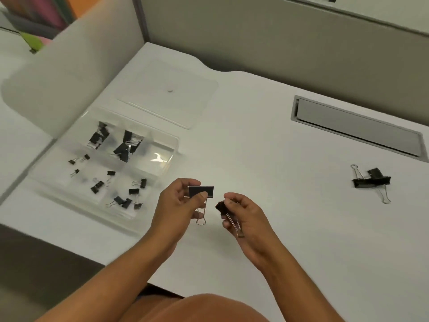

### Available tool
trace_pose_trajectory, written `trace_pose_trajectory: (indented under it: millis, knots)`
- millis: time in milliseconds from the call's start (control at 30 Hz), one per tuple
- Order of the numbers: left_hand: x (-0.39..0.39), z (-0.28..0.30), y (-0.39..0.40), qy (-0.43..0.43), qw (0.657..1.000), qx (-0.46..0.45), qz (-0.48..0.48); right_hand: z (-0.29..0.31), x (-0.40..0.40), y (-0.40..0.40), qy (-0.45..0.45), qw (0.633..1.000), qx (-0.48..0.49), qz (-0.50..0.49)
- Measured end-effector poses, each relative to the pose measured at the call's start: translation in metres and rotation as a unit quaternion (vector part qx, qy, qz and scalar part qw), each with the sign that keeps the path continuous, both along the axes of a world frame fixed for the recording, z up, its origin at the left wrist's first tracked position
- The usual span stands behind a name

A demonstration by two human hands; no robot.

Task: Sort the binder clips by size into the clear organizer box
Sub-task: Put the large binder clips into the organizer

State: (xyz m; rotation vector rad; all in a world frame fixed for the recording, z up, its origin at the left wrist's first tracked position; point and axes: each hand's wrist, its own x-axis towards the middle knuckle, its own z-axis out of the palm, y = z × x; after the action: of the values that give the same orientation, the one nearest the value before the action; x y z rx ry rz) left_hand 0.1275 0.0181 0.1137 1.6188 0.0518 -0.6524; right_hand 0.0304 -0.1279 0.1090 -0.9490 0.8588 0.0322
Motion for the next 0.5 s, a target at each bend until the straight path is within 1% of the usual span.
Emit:
trace_pose_trajectory:
  millis: [133,233,300,367,500]
  knots:
    - [0.040,0.007,0.060,-0.040,0.999,0.008,0.033,0.006,0.065,0.040,-0.005,0.986,-0.152,0.075]
    - [0.068,0.010,0.096,-0.047,0.998,0.013,0.047,0.015,0.122,0.058,-0.041,0.961,-0.257,0.090]
    - [0.083,0.011,0.114,-0.048,0.997,0.016,0.053,0.014,0.158,0.064,-0.063,0.934,-0.336,0.101]
    - [0.097,0.010,0.128,-0.050,0.997,0.019,0.058,0.007,0.190,0.070,-0.064,0.898,-0.419,0.116]
    - [0.116,0.007,0.143,-0.058,0.996,0.017,0.064,-0.019,0.230,0.083,-0.056,0.831,-0.535,0.141]
